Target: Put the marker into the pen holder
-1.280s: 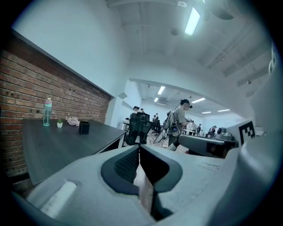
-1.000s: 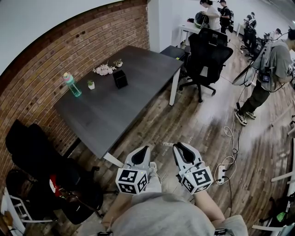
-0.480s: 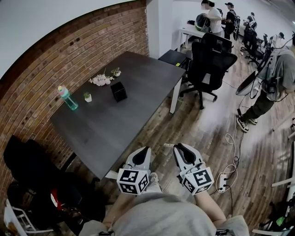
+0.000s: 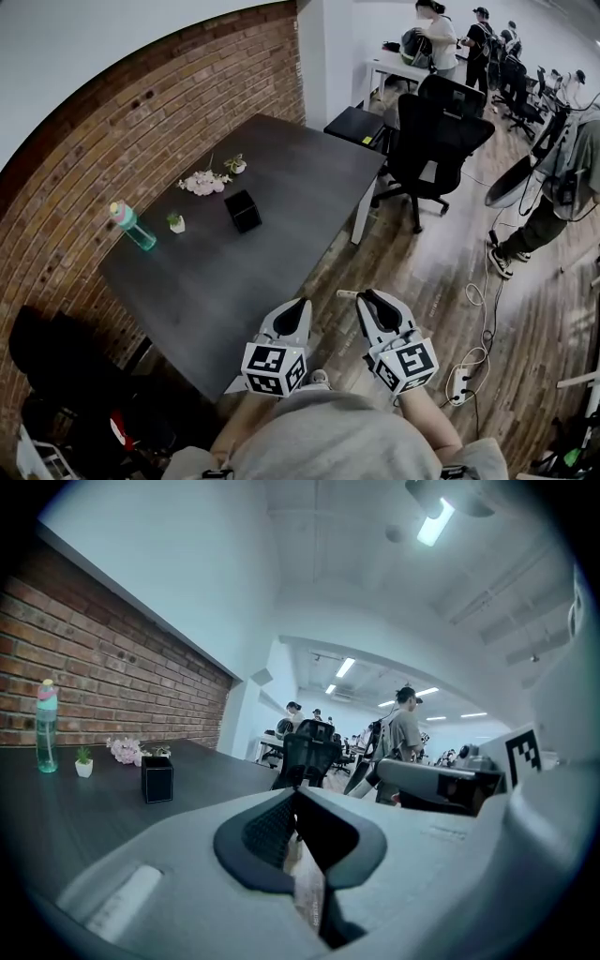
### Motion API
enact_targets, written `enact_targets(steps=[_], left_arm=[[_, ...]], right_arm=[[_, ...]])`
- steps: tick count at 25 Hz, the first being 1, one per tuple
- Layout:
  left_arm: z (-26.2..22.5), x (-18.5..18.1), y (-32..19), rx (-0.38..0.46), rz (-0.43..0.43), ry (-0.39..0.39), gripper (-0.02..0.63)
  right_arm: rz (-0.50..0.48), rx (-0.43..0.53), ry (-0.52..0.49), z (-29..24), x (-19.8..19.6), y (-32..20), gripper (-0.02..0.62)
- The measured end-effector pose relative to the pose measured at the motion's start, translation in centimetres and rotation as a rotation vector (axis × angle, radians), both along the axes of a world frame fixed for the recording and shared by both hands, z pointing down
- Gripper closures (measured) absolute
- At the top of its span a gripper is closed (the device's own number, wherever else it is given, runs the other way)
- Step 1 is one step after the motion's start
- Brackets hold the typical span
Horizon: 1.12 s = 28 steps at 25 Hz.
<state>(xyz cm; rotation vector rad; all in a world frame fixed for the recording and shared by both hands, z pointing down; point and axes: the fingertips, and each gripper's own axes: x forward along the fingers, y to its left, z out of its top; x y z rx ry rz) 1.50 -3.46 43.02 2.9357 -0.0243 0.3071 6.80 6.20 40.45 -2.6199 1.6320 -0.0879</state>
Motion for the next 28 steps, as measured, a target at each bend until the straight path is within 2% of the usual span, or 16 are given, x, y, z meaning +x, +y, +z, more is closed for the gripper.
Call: enact_targets(steps=[15, 28], left_arm=[[1.1, 7.6, -7.9, -0.003, 0.004, -0.016, 0.588], [2.0, 8.8, -11.9, -0.026, -0.05, -0.026, 0.588]], right_arm=[[0.007, -0.011, -0.012, 1.0, 7.7, -7.9, 0.525], [-0.04, -0.018, -0.02, 1.5, 9.2, -11.7, 0.525]])
